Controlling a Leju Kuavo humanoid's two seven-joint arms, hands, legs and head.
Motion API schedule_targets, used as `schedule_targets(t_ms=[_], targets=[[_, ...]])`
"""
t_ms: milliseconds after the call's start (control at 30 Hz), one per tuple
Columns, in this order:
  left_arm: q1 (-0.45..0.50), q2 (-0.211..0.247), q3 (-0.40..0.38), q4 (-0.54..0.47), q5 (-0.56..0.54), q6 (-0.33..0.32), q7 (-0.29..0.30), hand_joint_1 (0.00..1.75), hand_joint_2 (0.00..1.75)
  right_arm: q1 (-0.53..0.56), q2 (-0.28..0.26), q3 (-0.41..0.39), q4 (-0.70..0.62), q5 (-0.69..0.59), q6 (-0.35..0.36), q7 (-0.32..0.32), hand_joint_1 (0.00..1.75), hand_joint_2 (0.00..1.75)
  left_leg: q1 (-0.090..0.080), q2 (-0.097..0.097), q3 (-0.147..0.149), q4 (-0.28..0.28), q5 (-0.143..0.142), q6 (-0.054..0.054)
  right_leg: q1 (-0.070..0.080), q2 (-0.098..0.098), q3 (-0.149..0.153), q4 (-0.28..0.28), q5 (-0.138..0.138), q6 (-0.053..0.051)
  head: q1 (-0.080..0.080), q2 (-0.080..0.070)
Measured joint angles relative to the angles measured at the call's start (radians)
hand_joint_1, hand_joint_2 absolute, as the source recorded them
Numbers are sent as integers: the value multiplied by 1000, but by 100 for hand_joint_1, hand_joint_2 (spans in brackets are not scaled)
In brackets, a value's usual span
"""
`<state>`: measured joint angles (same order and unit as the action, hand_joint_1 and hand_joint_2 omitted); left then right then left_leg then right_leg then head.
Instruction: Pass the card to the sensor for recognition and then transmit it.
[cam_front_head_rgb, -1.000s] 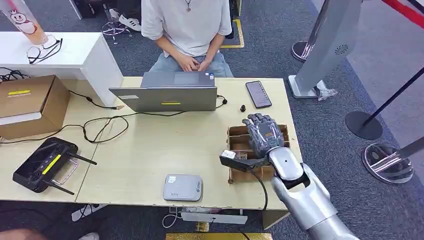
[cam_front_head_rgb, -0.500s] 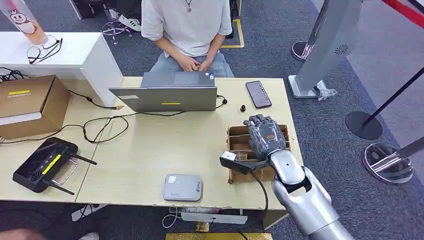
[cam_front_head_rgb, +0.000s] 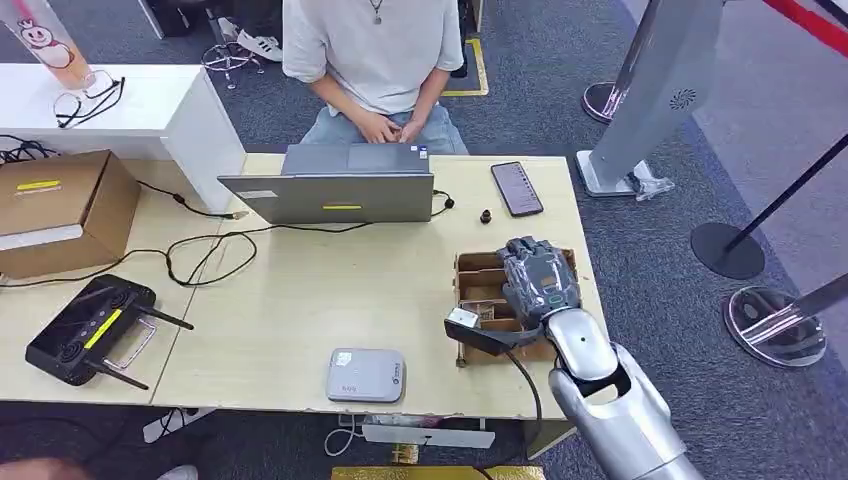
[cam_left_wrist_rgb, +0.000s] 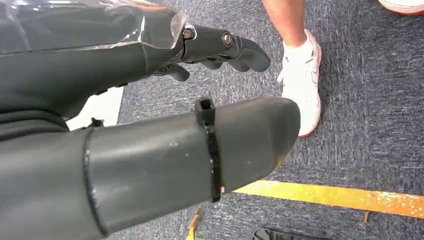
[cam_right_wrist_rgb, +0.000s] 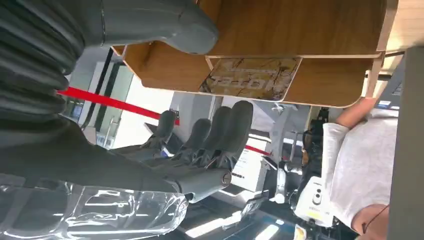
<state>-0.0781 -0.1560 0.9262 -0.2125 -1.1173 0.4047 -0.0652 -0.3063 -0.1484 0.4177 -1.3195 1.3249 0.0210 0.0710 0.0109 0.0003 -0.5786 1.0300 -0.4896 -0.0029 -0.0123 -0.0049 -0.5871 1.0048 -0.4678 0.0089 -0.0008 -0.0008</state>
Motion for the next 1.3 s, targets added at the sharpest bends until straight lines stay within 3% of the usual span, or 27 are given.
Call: schedule_targets(t_ms=[167,500,633,767,1300], targets=[[0,0,0,0,0,1,-1,0,0,0,0,0,0,2,3,-4,86,175,0,0,0,0,0,0,0,0,0,0,0,0,0,0],[0,0,0,0,0,1,-1,0,0,0,0,4,6,13,11,-7,112,175,0,0,0,0,0,0,0,0,0,0,0,0,0,0],[0,0,0,0,0,0,-1,0,0,-1,0,5,7,12,11,-7,155,175,0,0,0,0,0,0,0,0,0,0,0,0,0,0],[0,0,0,0,-1,0,-2,0,0,-1,1,5,8,12,10,-8,175,175,0,0,0,0,0,0,0,0,0,0,0,0,0,0],[0,0,5,0,9,-21,-1,0,0,-2,14,6,18,16,-58,-18,175,175,0,0,0,0,0,0,0,0,0,0,0,0,0,0]])
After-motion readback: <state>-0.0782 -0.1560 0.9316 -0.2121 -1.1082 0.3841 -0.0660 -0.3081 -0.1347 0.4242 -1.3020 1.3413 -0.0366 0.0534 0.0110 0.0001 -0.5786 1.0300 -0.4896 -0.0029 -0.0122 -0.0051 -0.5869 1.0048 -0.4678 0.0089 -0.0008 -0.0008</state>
